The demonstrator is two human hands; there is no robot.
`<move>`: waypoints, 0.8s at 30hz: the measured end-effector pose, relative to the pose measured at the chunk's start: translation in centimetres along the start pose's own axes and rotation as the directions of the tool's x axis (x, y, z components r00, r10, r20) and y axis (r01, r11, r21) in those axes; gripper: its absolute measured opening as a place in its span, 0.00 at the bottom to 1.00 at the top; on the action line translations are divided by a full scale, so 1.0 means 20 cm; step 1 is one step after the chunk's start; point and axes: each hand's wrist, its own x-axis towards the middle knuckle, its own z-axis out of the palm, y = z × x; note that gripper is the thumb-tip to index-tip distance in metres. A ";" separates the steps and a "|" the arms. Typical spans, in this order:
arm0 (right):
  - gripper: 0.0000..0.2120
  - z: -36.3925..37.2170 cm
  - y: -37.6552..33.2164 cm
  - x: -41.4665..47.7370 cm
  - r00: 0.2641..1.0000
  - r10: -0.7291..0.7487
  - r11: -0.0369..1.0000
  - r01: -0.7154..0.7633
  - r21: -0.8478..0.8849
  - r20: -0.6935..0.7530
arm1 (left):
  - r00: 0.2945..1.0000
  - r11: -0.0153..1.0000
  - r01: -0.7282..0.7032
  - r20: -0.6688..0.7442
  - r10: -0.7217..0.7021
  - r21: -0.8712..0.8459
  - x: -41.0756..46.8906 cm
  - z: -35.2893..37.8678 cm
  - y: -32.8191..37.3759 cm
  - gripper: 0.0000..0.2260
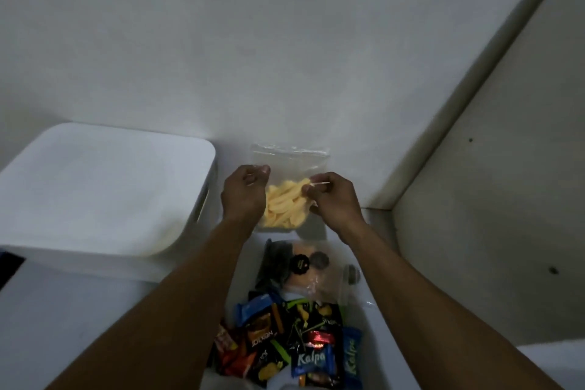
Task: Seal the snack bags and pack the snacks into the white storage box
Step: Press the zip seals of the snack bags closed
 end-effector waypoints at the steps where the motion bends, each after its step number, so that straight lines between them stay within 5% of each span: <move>1: 0.09 0.03 0.06 0.05 1.000 0.009 1.000 -0.009 0.001 0.006 | 1.000 1.000 0.006 -0.024 -0.006 0.013 0.02 0.02 -0.05 0.05; 14: 0.16 0.20 0.19 0.26 0.993 -0.045 0.992 0.031 -0.122 -0.113 | 0.983 0.996 0.081 -0.159 -0.086 -0.038 0.22 0.08 -0.27 0.08; 24: 0.20 0.12 0.12 0.21 0.995 -0.023 0.979 0.002 -0.203 -0.100 | 0.977 0.991 0.127 -0.175 -0.120 0.032 0.13 0.05 -0.24 0.24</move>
